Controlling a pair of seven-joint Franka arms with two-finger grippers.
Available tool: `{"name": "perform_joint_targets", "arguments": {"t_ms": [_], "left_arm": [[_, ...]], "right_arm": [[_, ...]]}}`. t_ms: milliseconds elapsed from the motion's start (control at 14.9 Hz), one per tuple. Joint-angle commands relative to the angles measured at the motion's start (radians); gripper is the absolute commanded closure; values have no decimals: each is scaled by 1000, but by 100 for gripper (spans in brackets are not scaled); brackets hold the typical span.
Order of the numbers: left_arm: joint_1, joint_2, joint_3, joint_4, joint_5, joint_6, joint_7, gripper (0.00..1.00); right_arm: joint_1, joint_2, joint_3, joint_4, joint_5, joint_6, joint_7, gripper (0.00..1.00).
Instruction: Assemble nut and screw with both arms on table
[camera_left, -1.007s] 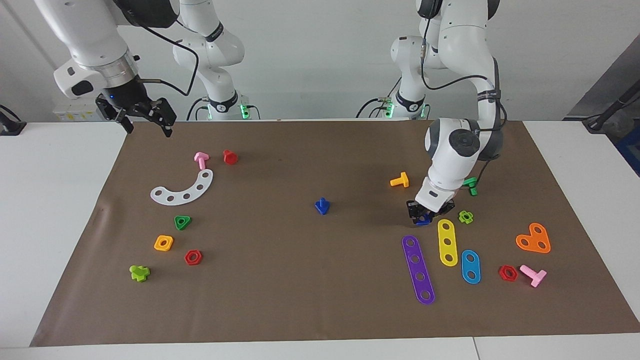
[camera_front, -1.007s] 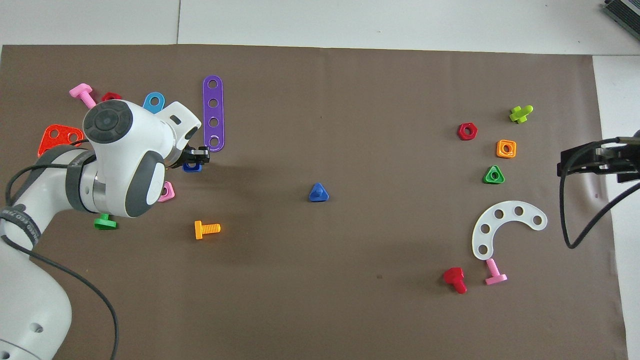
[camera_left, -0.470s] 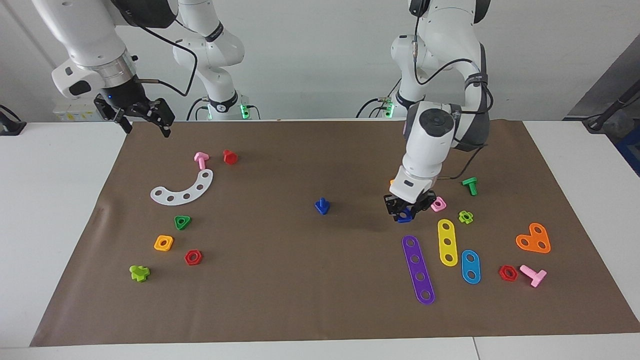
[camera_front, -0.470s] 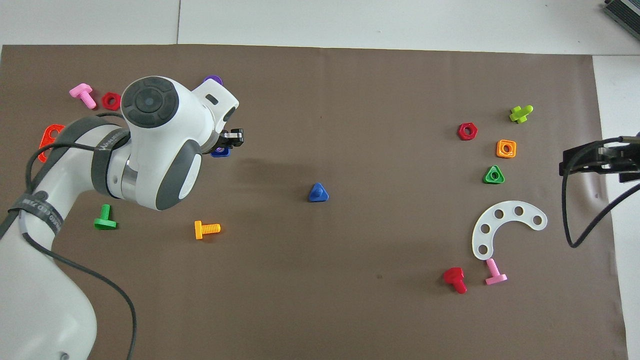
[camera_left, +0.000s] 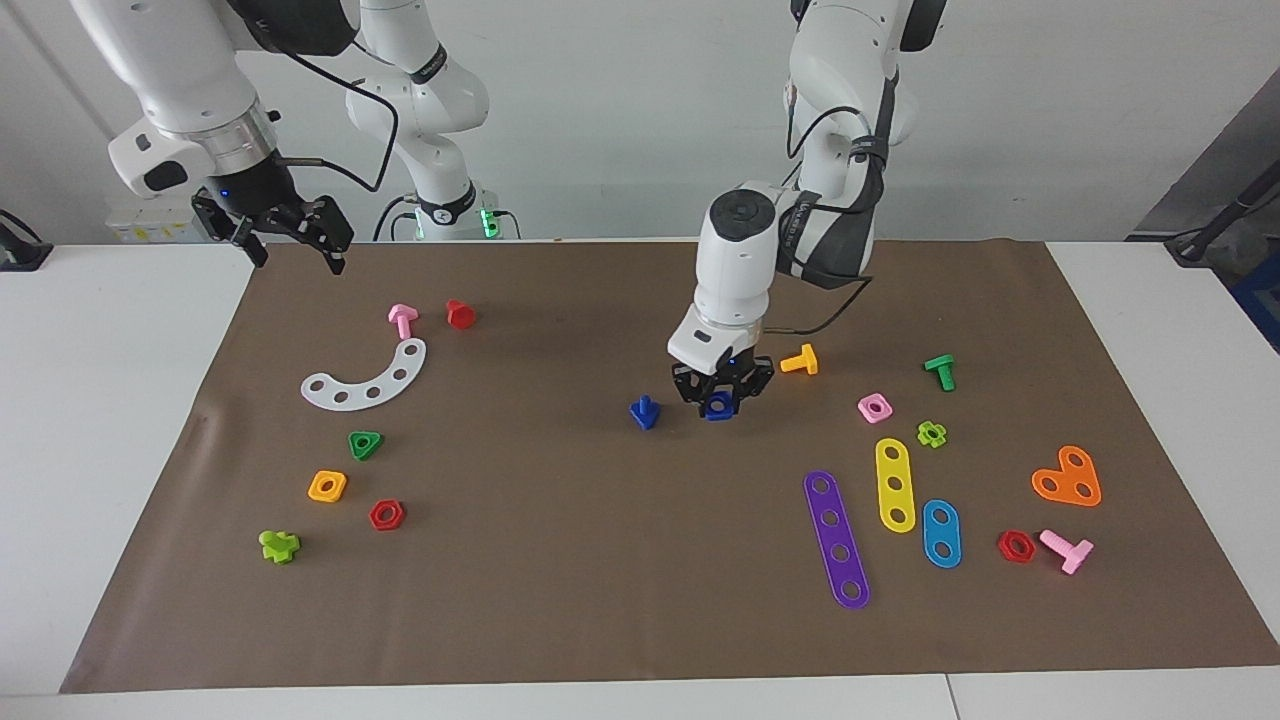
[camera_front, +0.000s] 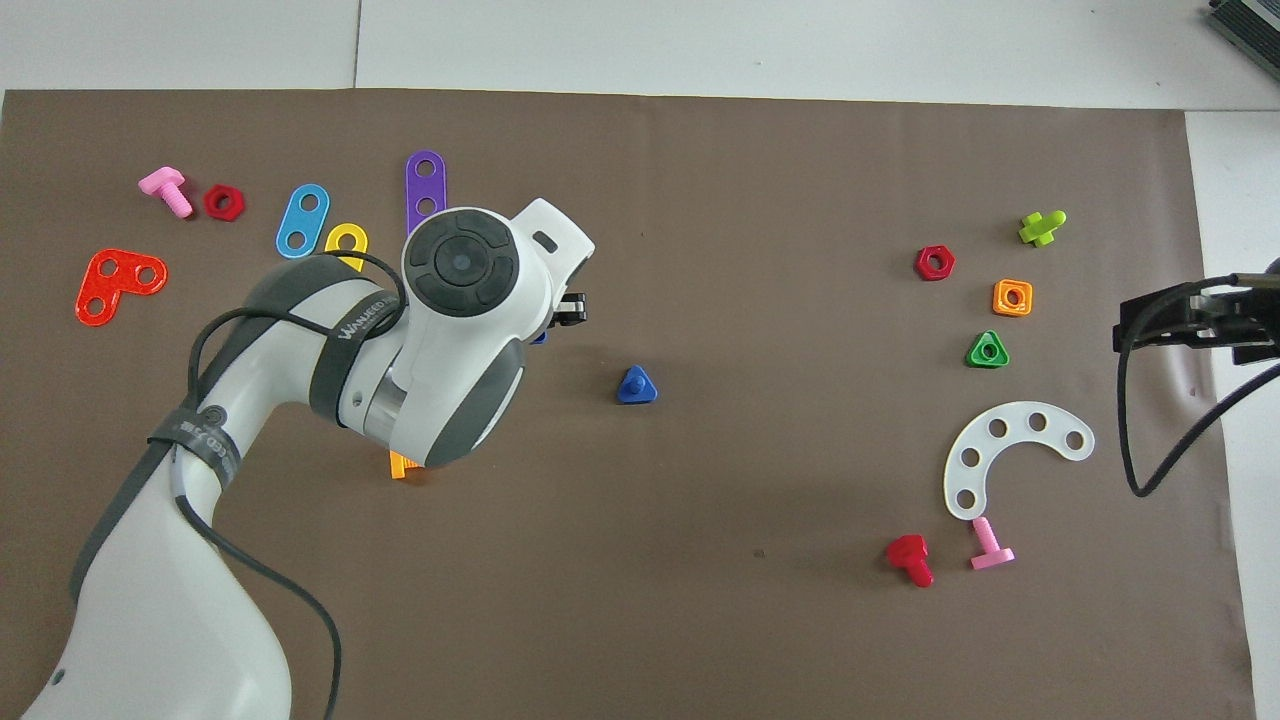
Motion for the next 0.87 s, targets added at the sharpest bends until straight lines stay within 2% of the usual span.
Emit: {"name": "perform_joint_targets", "arguments": {"t_ms": [0,268,805], "left_arm": [[-54,91,17,137,17,-50,-64,100],[-93,132,15,165,-6,-43,-70,100],[-114,125,13,123,-3,-32,-105,100]], "right_arm": [[-24,-24,15,-22,31,15,-23,0],[-24,-23,15,-22,31,18,-24,0],[-24,-24,14,-24,31,20,-24,0]]}}
